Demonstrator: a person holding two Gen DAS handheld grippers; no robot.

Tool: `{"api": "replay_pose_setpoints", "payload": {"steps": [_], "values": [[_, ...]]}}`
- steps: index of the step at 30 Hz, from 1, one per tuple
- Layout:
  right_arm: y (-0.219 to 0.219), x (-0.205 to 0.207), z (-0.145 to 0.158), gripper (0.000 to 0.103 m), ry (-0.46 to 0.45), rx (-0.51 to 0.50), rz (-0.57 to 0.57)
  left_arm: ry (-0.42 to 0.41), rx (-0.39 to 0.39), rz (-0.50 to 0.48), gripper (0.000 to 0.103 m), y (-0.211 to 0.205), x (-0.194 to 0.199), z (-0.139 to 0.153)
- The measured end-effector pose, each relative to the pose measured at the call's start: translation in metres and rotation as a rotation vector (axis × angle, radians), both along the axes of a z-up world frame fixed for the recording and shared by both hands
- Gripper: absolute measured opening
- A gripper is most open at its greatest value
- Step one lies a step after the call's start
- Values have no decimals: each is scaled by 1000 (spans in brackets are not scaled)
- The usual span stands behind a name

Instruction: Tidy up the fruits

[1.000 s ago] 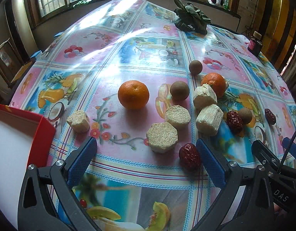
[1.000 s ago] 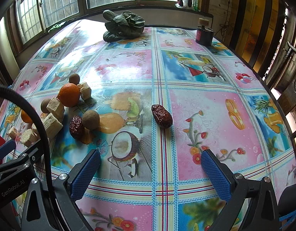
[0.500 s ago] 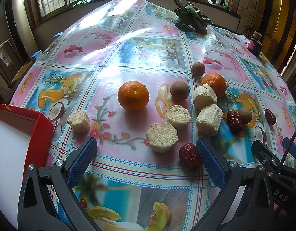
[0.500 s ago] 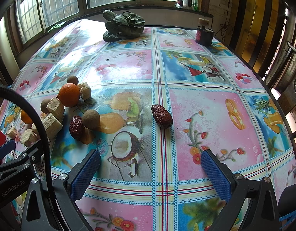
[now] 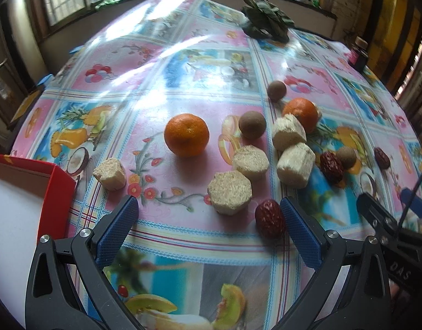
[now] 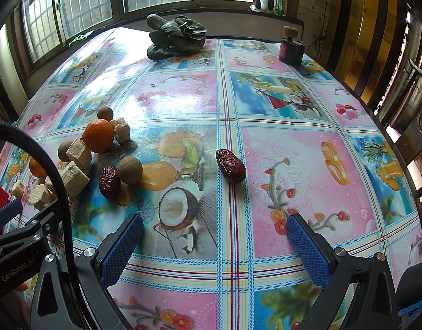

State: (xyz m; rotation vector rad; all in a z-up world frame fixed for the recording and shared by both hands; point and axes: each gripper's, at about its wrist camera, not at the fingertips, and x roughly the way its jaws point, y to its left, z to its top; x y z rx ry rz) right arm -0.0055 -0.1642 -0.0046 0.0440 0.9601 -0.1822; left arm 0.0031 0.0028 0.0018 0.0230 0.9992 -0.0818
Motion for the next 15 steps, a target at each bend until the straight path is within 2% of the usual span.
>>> {"api": "replay_pose_setpoints", "payload": {"steps": [4,6,9,13,15], "values": [[0,-2,1,102,9,1,38,20,-49,-11,103,18,-9,4],[1,-6,4,95,11,3,54,29,-52,-4,103,24,-17,5],[6,-16,15,94,-18,-42,101,12,-56,-4,103,32,-27,11],[13,-24,26,94,-47,-43,158,2,-82,-19,103,32,-32,17],[12,-26,29,91,-56,-21,164,-8,-68,-46,103,25,-33,19]]}}
